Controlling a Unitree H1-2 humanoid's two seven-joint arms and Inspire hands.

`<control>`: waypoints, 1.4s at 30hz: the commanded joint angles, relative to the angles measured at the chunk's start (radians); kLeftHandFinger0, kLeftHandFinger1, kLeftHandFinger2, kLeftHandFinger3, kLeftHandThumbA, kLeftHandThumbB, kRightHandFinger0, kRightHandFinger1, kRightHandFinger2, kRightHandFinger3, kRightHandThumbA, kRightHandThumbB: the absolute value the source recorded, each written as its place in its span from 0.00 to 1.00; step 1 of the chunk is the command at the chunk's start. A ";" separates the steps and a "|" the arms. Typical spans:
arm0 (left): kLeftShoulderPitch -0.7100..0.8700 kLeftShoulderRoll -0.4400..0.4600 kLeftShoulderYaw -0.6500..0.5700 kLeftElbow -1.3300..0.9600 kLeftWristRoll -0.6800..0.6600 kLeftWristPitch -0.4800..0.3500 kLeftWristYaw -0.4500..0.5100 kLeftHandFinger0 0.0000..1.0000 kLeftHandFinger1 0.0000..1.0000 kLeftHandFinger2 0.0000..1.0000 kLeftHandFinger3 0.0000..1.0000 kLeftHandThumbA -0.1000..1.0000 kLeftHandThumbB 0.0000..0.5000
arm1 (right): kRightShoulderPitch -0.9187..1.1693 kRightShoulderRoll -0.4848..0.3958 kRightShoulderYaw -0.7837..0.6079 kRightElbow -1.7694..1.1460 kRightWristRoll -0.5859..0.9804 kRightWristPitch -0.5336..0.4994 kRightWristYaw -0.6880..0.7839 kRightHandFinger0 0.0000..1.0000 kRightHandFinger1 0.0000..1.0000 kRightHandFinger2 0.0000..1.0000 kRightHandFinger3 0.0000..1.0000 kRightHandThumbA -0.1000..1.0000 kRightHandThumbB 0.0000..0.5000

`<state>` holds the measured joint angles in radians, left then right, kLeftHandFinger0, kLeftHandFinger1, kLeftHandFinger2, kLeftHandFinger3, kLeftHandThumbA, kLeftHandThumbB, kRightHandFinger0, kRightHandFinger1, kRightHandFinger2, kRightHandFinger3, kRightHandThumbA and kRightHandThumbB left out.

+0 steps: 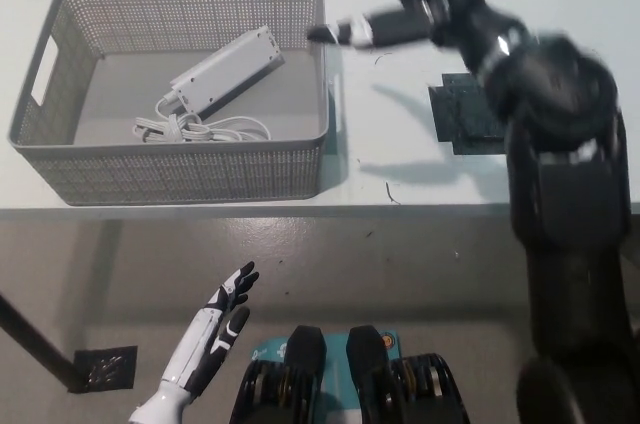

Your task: Use the right hand to pick up a power strip and put it into a container on the left side

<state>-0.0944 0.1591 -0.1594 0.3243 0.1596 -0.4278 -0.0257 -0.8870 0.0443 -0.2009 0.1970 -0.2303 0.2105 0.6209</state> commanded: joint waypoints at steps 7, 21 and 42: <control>-0.004 -0.012 0.000 -0.013 -0.034 -0.042 -0.006 1.00 1.00 1.00 1.00 1.00 0.29 | 0.321 0.244 0.023 -1.147 0.136 -0.515 -0.326 1.00 1.00 1.00 1.00 1.00 0.53; 0.008 -0.021 -0.001 -0.002 -0.051 -0.042 -0.013 1.00 1.00 1.00 1.00 1.00 0.33 | 0.809 0.270 0.066 -1.147 0.165 -0.652 -0.354 1.00 1.00 1.00 1.00 1.00 0.56; -0.002 -0.014 0.011 0.029 -0.096 -0.042 -0.036 1.00 1.00 1.00 1.00 1.00 0.51 | 0.877 0.081 0.068 -0.092 0.015 -0.680 -0.542 1.00 1.00 1.00 1.00 1.00 0.25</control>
<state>-0.0851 0.1428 -0.1588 0.3573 0.1218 -0.4287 -0.0376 0.0024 0.1479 -0.1726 -0.0253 -0.2146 -0.2629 0.2694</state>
